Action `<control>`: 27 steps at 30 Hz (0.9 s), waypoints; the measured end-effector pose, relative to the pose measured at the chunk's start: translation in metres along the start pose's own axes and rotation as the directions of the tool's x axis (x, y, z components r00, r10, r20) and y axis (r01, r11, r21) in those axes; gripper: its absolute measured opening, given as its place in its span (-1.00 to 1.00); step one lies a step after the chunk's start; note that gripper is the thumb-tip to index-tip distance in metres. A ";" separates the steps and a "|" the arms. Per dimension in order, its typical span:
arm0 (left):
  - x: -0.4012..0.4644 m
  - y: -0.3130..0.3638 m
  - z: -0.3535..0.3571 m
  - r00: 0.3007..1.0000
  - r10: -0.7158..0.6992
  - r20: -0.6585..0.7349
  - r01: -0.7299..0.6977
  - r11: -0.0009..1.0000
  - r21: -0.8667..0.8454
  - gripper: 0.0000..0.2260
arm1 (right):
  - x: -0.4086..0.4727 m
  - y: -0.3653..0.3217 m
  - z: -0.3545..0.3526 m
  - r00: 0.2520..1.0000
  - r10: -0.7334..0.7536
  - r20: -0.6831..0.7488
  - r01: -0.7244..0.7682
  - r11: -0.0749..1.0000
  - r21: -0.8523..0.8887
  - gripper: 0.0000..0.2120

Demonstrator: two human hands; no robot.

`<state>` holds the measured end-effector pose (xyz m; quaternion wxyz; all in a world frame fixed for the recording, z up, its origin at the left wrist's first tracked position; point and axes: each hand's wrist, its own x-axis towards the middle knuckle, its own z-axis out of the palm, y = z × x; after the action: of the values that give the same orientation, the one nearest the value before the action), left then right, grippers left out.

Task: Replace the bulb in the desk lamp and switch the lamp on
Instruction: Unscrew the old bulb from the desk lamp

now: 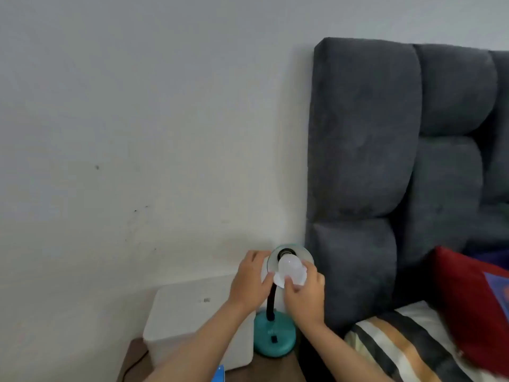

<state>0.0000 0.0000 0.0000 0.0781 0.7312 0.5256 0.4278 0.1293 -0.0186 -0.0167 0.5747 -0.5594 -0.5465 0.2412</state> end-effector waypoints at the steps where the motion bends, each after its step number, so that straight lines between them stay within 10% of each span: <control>1: 0.004 -0.001 0.003 1.000 0.009 -0.014 -0.009 1.000 -0.020 -0.64 | 0.003 0.000 0.001 1.000 0.012 0.005 -0.012 1.000 0.004 -0.53; 27: 0.023 -0.028 0.036 0.992 0.028 -0.124 -0.042 0.992 -0.117 -0.58 | 0.031 0.026 0.034 0.994 -0.077 -0.075 0.068 0.991 -0.116 -0.58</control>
<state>0.0076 0.0434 -0.0259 0.0818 0.7069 0.4899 0.5036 0.1164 0.0287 -0.0364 0.5718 -0.5800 -0.5559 0.1663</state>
